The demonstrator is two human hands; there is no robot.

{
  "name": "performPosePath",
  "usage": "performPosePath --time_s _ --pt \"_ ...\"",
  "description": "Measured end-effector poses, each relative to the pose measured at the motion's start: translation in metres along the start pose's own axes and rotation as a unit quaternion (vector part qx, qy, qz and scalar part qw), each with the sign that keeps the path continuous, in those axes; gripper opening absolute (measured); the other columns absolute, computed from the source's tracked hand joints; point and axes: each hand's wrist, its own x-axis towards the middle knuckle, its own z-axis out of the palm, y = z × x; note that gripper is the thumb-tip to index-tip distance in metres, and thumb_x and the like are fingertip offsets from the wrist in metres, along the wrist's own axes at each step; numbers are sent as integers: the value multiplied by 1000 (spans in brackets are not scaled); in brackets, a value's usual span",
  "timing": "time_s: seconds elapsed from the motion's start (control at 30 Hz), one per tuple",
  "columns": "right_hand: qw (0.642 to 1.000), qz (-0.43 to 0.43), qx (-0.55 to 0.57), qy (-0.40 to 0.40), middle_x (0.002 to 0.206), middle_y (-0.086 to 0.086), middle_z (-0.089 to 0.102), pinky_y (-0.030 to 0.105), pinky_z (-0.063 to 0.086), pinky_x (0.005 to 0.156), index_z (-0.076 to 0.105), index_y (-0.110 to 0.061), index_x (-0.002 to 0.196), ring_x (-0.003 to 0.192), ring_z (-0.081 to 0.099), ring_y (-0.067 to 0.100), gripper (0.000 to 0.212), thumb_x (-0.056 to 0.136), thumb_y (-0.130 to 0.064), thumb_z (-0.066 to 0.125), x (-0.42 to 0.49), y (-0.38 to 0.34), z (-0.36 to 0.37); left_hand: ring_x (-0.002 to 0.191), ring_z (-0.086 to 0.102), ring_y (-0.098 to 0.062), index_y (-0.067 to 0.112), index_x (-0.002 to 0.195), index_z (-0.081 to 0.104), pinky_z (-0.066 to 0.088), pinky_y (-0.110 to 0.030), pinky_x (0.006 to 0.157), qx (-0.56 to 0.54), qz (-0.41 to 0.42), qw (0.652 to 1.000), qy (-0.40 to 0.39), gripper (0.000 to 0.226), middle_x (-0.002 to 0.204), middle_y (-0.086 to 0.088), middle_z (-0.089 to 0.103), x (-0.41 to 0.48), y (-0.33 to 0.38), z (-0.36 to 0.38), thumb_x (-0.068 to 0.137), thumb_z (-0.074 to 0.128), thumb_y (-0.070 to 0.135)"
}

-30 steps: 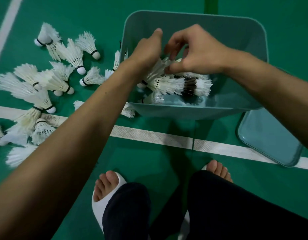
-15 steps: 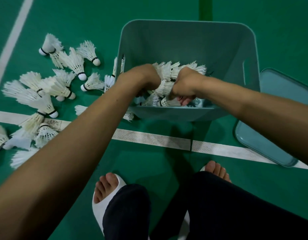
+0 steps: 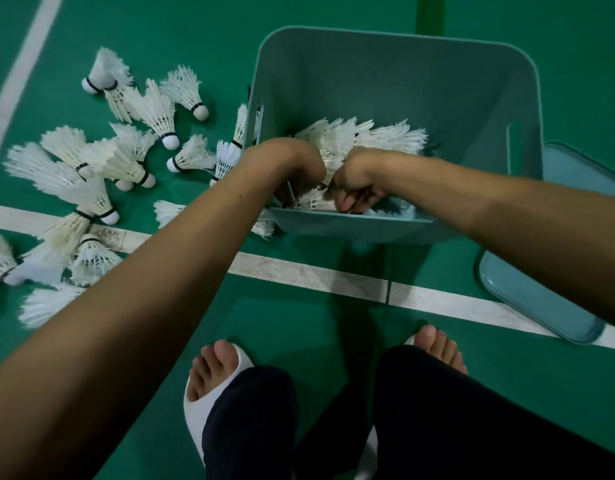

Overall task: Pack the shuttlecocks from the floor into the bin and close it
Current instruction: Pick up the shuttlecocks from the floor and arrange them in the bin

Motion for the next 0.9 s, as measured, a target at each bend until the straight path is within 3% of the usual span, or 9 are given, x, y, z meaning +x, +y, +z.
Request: performPosePath --time_s 0.07,0.13,0.27,0.37,0.43,0.53,0.67,0.8,0.9 --pt "999 -29 -5 27 72 20 67 44 64 73 63 5 86 66 68 32 31 96 -24 72 -10 -3 -6 81 76 -32 -4 105 65 63 -43 74 -14 31 999 42 17 100 -25 71 -9 5 -2 96 51 -2" --pt "996 -60 -12 64 68 22 67 51 63 76 63 11 84 65 69 38 35 94 -21 74 -25 -7 -15 74 73 -27 0 110 68 62 -39 64 -51 69 988 126 25 98 -20 72 -20 10 -8 94 49 -4" --pt "992 -44 -89 71 67 23 72 40 62 66 68 13 83 54 69 32 40 98 -25 69 -49 -13 -27 86 74 -33 6 104 70 62 -47 82 -141 128 943 272 31 99 -16 74 -48 8 -31 88 43 5" --pt "985 -85 -55 138 70 20 75 33 59 55 70 9 88 57 73 30 34 96 -24 70 -71 -24 -33 83 71 -20 14 87 72 60 -36 77 -207 218 882 363 35 89 -6 74 -71 -11 -37 77 40 6" --pt "962 -157 -43 221 70 14 76 35 64 62 72 3 90 58 75 23 23 94 -19 68 -92 -36 -31 82 69 -16 14 84 71 61 -40 74 -288 275 823 405 34 84 -3 73 -80 -37 -33 76 41 -1" --pt "900 -299 -18 318 74 22 75 43 65 70 75 5 79 63 74 27 22 84 -12 62 -120 -63 -12 84 69 -20 20 80 68 60 -45 77 -377 181 775 474 29 82 2 71 -75 -89 -23 76 47 1" --pt "844 -425 -88 315 81 11 78 41 60 81 81 -8 81 80 73 24 20 82 -9 61 -133 -106 32 75 63 -14 17 88 68 50 -31 68 -405 28 783 472 20 79 6 66 -68 -150 -2 84 52 5" --pt "850 -432 -172 248 84 14 77 43 60 81 80 -4 88 84 71 28 22 79 0 61 -116 -130 68 62 47 -17 13 76 55 33 -29 55 -422 -119 778 449 11 69 1 52 -70 -194 28 87 54 10" --pt "874 -389 -207 205 93 21 74 48 59 83 76 3 97 90 69 33 24 80 5 60 -99 -140 87 76 58 -28 10 80 46 44 -36 64 -539 -224 716 384 18 74 -4 52 -67 -215 54 86 57 23"
